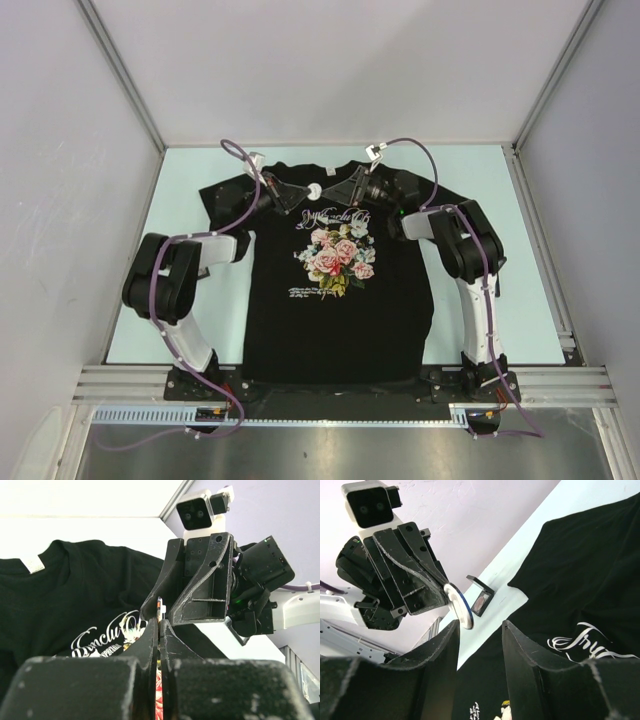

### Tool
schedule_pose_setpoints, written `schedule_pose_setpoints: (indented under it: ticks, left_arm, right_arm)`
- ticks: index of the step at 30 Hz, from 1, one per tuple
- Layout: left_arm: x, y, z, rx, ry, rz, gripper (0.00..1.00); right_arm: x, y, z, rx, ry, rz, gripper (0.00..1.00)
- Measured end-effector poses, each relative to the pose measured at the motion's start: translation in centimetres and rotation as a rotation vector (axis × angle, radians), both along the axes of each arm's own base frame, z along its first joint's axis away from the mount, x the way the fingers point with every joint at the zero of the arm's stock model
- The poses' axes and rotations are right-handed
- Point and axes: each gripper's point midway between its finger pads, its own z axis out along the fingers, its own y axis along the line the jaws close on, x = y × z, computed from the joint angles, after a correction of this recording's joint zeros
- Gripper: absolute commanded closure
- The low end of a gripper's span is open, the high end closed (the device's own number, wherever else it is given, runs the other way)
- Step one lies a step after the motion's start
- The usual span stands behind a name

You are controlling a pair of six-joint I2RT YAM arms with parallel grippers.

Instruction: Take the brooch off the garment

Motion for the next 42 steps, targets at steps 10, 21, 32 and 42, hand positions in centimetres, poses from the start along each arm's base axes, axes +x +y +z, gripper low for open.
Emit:
schedule_pose_setpoints:
  ticks: [10, 21, 32, 42]
  left_arm:
    - [0.0, -0.4, -0.2, -0.039, 0.026, -0.033, 1.00]
    - [-0.2, -0.7, 0.3, -0.069, 0.024, -0.060, 1.00]
    - [0.0, -0.8, 0.2, -0.067, 0.027, -0.061, 0.55]
    - [-0.3, -0.5, -1.7, -0.004, 0.083, -0.077, 0.36]
  right_arm:
    - [0.1, -0.7, 0.7, 0.013, -0.031, -0.002, 0.62]
    - [-0.7, 0.0, 1.2, 0.027, -0.046, 0.022, 0.77]
    - [-1.2, 0.1, 1.7, 0.042, -0.044, 0.048, 1.00]
    - [-1.2, -4.5, -1.7, -0.191, 0.144, -0.240, 1.00]
